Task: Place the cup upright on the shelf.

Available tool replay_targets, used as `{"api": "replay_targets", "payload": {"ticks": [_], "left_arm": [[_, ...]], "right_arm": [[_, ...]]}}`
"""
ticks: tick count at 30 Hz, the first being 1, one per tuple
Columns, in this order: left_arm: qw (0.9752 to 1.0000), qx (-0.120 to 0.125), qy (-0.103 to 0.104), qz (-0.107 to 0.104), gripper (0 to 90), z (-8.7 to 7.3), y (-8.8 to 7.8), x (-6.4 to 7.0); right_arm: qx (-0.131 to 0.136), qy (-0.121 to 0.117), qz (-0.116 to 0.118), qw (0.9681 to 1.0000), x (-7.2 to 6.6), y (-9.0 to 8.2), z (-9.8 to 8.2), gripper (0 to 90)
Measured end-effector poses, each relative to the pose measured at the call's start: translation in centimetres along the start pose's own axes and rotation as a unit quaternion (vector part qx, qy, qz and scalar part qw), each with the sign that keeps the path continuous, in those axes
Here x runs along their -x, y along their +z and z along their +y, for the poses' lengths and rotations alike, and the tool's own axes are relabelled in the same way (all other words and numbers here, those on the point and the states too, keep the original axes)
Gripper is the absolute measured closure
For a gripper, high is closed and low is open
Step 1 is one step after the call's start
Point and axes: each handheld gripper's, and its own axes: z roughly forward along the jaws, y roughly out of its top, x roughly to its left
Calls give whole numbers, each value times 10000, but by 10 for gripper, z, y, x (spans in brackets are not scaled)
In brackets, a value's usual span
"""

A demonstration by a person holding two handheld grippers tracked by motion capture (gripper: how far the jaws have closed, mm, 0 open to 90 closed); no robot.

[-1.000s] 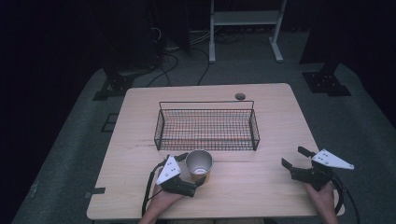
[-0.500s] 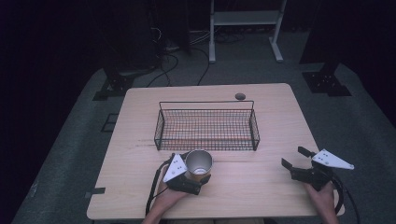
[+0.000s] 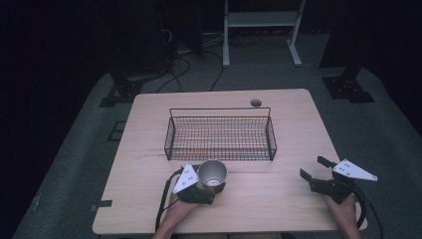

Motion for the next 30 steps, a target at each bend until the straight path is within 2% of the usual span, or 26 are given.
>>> {"api": "replay_targets", "payload": {"ticks": [7, 10, 24, 30], "left_arm": [[10000, -6, -51, 0, 134, 1, -1, -1], [9999, 67, -78, -10, 134, 3, -3, -1], [9996, 267, 13, -63, 135, 29, -5, -7], [9996, 264, 100, -99, 136, 40, -4, -10]], "right_arm": [[13, 2, 13, 10000, 0, 0, 0, 129], [9, -8, 7, 10000, 0, 0, 0, 129], [8, 2, 4, 10000, 0, 0, 0, 129], [8, -4, 6, 10000, 0, 0, 0, 128]]}}
